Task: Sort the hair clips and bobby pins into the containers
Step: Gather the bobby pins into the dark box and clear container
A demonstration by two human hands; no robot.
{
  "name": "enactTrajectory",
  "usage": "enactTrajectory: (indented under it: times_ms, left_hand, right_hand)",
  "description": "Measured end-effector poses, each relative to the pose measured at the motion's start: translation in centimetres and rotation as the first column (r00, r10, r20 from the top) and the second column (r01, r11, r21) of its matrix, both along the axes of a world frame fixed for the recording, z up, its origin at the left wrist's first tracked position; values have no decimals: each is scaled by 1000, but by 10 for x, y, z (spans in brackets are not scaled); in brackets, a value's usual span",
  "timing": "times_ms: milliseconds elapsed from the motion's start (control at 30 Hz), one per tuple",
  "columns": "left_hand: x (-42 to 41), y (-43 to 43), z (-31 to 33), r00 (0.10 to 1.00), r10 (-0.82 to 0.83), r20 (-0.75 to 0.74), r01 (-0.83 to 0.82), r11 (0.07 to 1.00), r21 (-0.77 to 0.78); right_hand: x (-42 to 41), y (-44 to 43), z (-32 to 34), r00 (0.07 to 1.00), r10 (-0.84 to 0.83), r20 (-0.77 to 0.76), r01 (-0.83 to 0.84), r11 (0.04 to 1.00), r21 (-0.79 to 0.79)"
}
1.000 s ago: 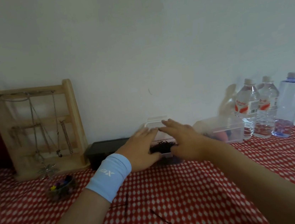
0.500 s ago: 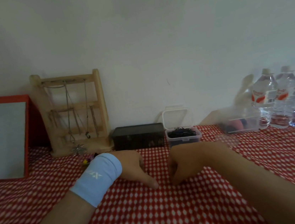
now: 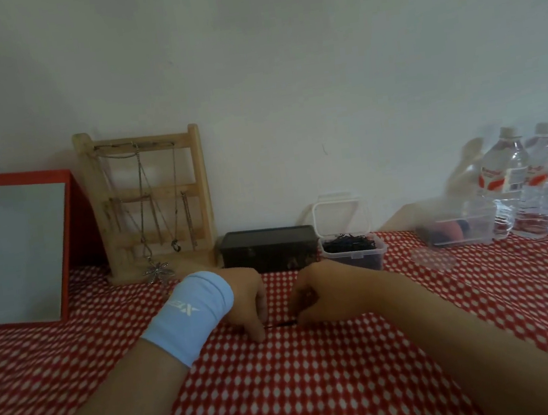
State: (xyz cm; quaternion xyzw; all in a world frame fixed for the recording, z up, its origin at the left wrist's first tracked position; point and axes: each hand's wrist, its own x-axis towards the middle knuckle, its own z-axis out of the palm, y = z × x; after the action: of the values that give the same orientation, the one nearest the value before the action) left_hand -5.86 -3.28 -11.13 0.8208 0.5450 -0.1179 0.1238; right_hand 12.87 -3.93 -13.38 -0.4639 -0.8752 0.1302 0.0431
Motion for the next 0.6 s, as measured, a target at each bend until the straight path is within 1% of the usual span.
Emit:
enactTrajectory:
  times_ms: [100,167,267,333,433,600]
  left_hand:
    - [-2,3,-5,999,-34,33,33,999,39]
    - [-3,4,-5,997,-55,56,52,997,60]
    - [-5,5,-5,992,-78,96,71,995,73]
    - [-5,5,-6,989,-85,123,73,993,98]
    - [-6,7,-4,981,-83,176,55,985,162]
    - [-6,8,1,959,-98,266,13,953,304]
  right_hand:
    - [-2,0,4,1000,8,30,-8,1000,-22]
    - [-4,1,5,998,-9,62,8,1000,14]
    - [-4,5,2,992,-117,48,111,988,104]
    - [-5,6,-2,988,-153,-18,154,982,109]
    - [-6,6,-5,973,-151,-172,158,987,26]
    - [2,8,0,926,-195,-323,202,979,-12]
